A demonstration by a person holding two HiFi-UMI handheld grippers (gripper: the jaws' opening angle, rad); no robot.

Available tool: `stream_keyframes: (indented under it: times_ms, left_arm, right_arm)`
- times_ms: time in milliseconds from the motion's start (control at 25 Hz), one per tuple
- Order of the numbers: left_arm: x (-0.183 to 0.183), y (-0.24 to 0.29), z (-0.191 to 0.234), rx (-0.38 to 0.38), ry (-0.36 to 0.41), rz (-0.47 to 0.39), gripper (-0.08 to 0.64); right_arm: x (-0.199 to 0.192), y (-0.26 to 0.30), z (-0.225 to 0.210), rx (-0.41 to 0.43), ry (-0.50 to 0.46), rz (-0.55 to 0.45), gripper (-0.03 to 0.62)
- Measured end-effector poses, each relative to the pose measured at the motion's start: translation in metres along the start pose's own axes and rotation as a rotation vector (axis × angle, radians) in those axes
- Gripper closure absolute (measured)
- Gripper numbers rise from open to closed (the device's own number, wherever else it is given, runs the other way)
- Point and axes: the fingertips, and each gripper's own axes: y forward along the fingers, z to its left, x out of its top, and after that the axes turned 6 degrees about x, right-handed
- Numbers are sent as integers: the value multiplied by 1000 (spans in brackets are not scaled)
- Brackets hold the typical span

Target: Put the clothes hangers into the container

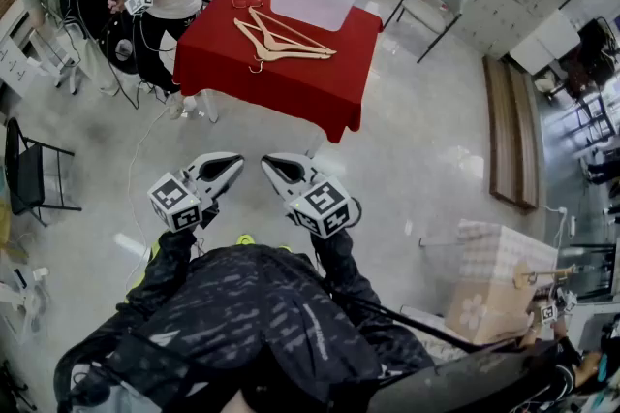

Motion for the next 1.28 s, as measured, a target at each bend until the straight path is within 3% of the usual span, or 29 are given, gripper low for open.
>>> stream_keyframes:
  times_ms: [400,840,1280]
  left_arm:
    - [3,3,7,-2,-11,-7,548]
    - [2,15,23,-22,-28,0,548]
    - [-13,8,45,-50,-33,28,548]
  right_arm:
    - [8,3,-6,20,47,-44,572]
    - [-7,16,-19,-1,37,26,574]
    - [-19,42,-28,-11,89,53,572]
